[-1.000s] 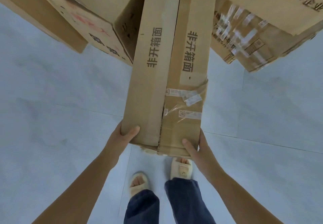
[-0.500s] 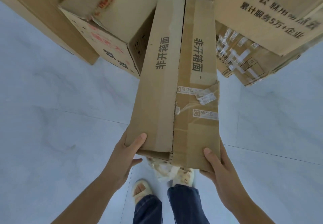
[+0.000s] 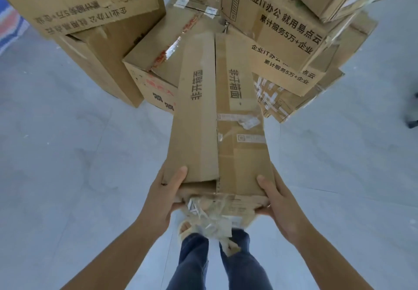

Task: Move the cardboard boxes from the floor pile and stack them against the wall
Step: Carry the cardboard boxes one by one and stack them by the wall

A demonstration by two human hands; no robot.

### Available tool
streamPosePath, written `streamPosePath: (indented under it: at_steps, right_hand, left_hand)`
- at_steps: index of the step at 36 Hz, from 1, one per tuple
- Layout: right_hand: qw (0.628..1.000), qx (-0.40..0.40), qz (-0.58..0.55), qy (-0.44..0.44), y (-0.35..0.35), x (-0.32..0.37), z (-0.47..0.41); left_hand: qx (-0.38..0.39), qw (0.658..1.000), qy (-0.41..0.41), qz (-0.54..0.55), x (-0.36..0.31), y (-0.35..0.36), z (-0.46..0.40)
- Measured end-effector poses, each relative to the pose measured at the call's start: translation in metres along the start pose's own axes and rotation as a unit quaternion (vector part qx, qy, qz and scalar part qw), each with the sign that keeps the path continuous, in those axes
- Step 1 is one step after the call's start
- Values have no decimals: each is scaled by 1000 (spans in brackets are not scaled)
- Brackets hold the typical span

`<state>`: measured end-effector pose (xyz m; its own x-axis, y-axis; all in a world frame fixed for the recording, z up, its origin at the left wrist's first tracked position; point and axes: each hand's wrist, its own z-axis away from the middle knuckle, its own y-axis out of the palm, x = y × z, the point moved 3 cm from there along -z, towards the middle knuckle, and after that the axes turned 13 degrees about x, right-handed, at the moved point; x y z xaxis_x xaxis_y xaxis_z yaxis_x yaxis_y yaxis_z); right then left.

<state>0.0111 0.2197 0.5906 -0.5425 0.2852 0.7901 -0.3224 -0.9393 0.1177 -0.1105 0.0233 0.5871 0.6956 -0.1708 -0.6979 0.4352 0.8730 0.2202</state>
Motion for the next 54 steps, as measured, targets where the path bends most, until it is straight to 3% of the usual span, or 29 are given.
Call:
streamPosePath:
  at_steps: [12, 24, 30, 38, 46, 54]
  right_hand:
    - [992, 53, 83, -80, -2, 33, 95]
    - [976, 156, 109, -105, -66, -5, 211]
    - [971, 201, 101, -76, -74, -30, 257]
    - [947, 259, 184, -52, -63, -65, 297]
    - [916, 322, 240, -7, -10, -130, 362]
    - [843, 431, 321, -5, 69, -228, 466]
  left_hand:
    - [-35, 993, 106, 30, 6, 37, 118]
    - [-136, 972, 172, 89, 106, 135, 239]
    - [-177, 963, 172, 107, 150, 161, 288]
    - [-228, 946, 159, 167, 226, 169, 345]
    - [-302, 908, 168, 236, 327, 157, 437]
    - [-392, 841, 200, 314, 461, 144, 576]
